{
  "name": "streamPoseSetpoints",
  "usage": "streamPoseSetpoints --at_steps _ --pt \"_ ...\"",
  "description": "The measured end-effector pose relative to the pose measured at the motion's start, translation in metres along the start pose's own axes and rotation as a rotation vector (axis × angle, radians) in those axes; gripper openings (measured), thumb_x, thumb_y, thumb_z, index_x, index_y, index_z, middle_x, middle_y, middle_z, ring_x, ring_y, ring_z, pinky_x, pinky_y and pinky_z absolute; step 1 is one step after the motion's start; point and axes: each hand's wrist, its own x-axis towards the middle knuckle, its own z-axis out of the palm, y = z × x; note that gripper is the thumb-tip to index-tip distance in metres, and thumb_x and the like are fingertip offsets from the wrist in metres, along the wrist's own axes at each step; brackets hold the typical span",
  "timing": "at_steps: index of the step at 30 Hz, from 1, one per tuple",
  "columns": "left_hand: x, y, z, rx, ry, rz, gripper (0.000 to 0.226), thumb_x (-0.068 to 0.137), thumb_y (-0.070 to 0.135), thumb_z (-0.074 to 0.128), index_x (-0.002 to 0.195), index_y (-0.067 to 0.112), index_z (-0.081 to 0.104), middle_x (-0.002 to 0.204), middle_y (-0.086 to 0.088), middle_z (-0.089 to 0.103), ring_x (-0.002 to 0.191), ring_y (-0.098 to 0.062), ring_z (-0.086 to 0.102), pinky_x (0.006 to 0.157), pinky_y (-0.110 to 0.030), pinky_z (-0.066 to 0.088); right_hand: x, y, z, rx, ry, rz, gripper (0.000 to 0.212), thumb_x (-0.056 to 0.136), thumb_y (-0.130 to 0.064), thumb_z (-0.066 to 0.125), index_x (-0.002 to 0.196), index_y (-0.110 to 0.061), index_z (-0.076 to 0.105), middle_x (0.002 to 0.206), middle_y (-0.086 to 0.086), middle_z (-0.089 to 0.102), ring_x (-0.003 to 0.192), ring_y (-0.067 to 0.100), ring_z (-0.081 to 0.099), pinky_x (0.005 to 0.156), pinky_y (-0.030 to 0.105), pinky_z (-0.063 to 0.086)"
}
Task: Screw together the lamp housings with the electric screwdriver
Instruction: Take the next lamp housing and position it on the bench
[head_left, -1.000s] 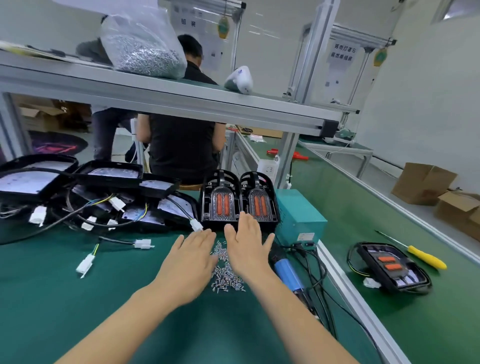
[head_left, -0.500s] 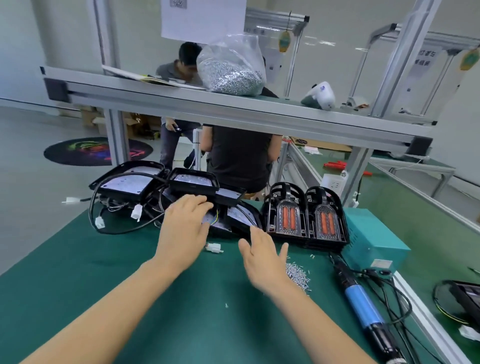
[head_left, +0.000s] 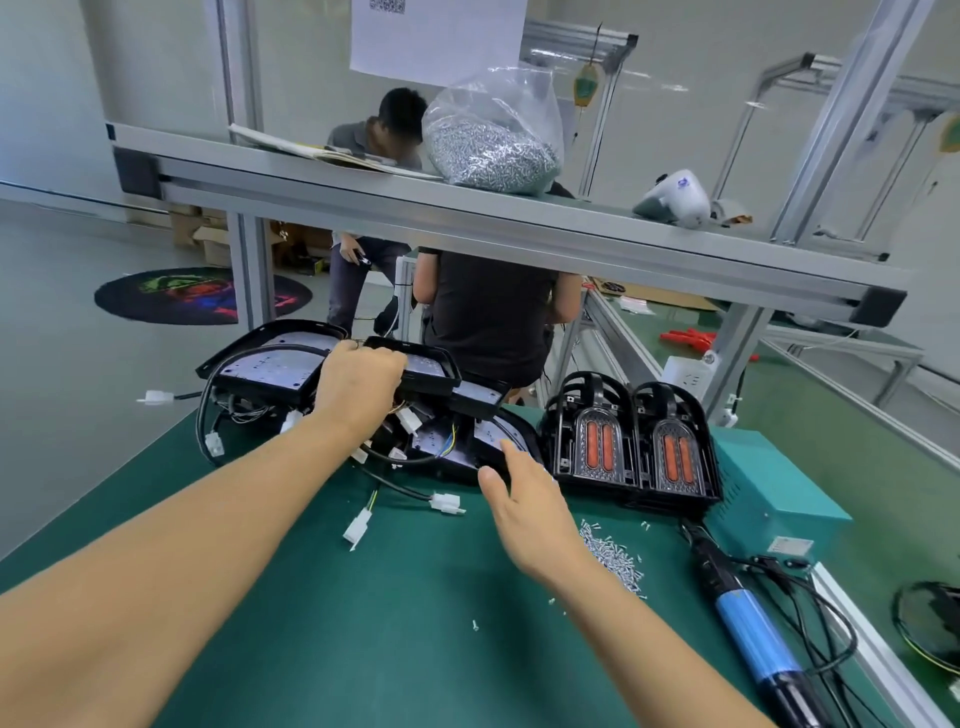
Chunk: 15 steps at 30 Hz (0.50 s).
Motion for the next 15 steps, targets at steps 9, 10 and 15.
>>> streamPoseSetpoints --at_steps 9,10,15 --pt "-0.047 0.004 -0.038 -0.154 0.426 0.111 0.012 0.072 -0.004 0.073 0.071 0.006 0.066 0.063 -0.007 0.064 0.059 -0.028 0.062 0.063 -0.035 0.048 -0.006 -0.008 -0.011 0.436 0.001 0.028 0.056 0.103 -0.038 0.041 0.154 -0.023 0.024 0.155 -0.005 0.034 0.136 0.003 0.035 0.111 0.020 0.021" --pt "-0.057 0.009 -0.041 -0.161 0.476 0.123 0.013 0.072 -0.004 0.072 0.072 0.008 0.065 0.064 -0.005 0.063 0.061 -0.027 0.061 0.066 -0.035 0.046 -0.008 -0.012 -0.012 0.529 -0.006 0.049 0.054 0.102 -0.039 0.042 0.153 -0.026 0.026 0.152 -0.005 0.039 0.127 -0.001 0.042 0.109 0.020 0.024" --pt "-0.120 0.036 -0.045 -0.216 0.559 0.151 0.015 0.087 0.005 0.060 0.074 0.013 0.065 0.067 0.002 0.060 0.063 -0.020 0.060 0.074 -0.033 0.040 -0.019 -0.018 -0.009 1.021 -0.095 0.106 0.053 0.101 -0.041 0.043 0.150 -0.025 0.031 0.140 0.001 0.053 0.116 0.015 0.060 0.104 0.036 0.046"
